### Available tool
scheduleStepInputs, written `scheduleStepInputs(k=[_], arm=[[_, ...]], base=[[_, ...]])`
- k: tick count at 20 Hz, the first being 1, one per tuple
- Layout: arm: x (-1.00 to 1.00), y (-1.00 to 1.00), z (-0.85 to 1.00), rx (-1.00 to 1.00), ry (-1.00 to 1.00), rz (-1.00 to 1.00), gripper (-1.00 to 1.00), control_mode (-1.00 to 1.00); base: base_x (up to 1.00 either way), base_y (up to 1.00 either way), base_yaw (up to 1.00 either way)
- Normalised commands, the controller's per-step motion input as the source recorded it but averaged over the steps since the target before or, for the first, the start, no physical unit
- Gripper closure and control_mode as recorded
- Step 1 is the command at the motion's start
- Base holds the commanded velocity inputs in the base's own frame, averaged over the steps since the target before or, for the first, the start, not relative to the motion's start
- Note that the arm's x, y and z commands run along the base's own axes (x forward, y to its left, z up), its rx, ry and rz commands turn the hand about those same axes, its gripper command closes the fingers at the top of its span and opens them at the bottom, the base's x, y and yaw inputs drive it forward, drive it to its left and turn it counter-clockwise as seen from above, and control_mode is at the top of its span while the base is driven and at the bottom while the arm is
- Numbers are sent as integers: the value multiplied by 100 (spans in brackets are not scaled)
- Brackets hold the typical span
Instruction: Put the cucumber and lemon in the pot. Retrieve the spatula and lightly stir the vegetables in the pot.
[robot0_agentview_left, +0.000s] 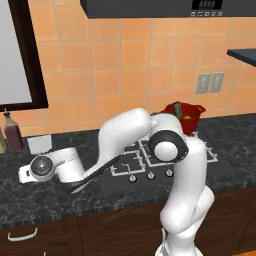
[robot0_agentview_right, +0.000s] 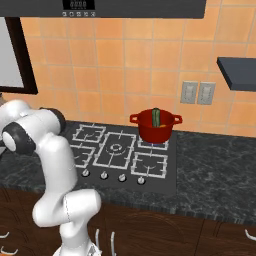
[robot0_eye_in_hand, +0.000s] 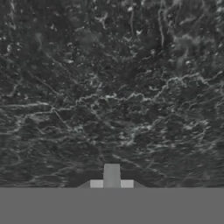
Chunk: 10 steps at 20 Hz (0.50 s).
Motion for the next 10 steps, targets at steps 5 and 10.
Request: scheduleStepInputs(k=[5, 10], arm=[[-41, -34, 100, 28, -11, -23, 100, -100], [-35, -39, 100, 42, -5, -49, 100, -100]], base=[[0, 0, 0], [0, 0, 0]])
